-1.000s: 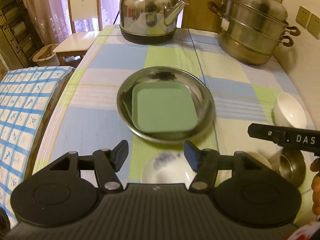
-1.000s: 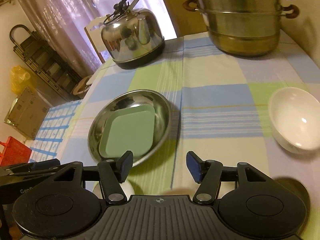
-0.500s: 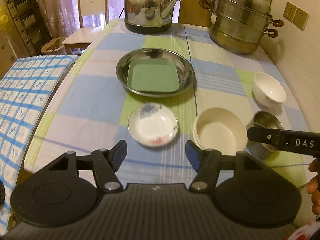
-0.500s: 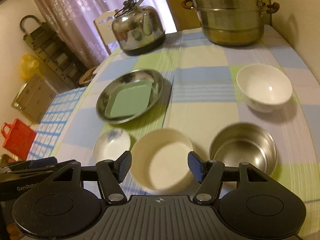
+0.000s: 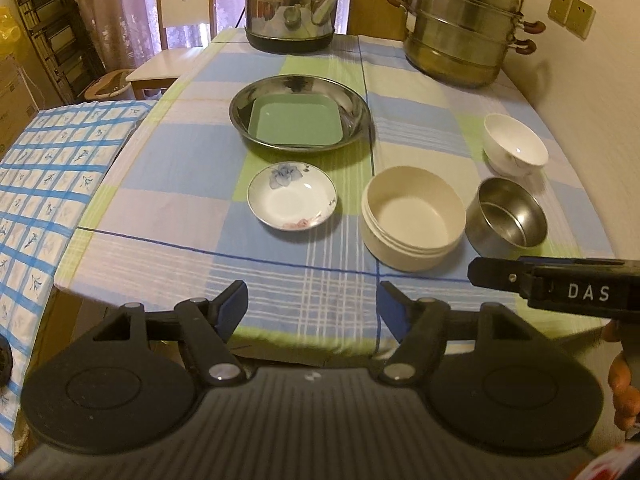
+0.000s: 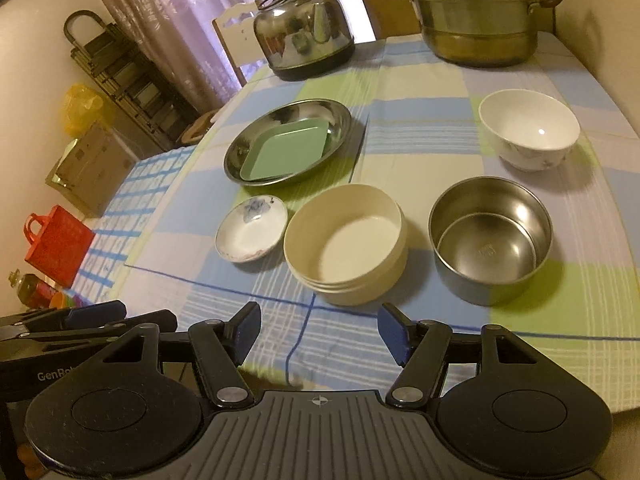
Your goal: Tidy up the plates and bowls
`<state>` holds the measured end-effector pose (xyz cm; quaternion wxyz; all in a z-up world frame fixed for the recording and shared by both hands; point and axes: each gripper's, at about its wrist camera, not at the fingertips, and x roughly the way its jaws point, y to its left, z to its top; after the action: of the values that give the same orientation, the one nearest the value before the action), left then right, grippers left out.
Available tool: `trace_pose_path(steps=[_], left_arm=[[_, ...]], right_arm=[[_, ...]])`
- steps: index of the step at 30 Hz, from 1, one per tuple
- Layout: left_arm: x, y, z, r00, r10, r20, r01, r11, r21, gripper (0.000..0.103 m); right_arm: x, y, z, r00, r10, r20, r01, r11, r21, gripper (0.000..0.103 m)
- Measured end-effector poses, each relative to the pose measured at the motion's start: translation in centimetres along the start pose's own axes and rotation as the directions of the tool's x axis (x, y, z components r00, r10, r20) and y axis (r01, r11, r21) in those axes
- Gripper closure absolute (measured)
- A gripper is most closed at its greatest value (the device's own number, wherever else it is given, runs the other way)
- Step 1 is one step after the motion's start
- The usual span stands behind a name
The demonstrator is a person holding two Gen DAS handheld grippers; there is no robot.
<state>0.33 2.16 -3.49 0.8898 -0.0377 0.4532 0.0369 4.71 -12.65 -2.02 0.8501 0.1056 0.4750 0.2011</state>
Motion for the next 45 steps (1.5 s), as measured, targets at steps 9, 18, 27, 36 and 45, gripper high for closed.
trace_pose_path(steps=[9, 18, 27, 36, 45], left_arm=[[0.4, 0.8, 0.1, 1.0, -0.009, -0.005, 0.009, 0.999, 0.047, 0.025], [2.3, 4.3, 1.9, 0.999, -0.03, -0.032, 0.033, 0.995, 0.09, 0.017], [5.0, 7.6, 4.5, 0.996, -0.065, -0.063, 0.073, 0.989, 0.129, 0.015], [8.4, 11.1, 6.8, 0.987, -0.115, -0.112, 0.133, 0.976, 0.17, 0.015], [12.3, 13.3, 9.1, 0.977, -0.158, -0.144, 0.189, 0.953, 0.235, 0.019]], right_arm=[[0.3, 0.1, -0.1, 0.999, -0.034, 0.003, 0.034, 0.999, 0.032, 0.038], [2.1, 2.5, 0.3, 0.999, -0.047, -0.007, 0.047, 0.995, 0.09, 0.038], [5.0, 5.5, 0.7, 0.996, -0.078, -0.036, 0.082, 0.987, 0.136, 0.038], [8.8, 8.3, 1.8, 0.99, -0.104, -0.094, 0.119, 0.978, 0.171, 0.038], [11.4, 9.4, 3.0, 0.984, -0.154, -0.091, 0.174, 0.944, 0.279, 0.038]])
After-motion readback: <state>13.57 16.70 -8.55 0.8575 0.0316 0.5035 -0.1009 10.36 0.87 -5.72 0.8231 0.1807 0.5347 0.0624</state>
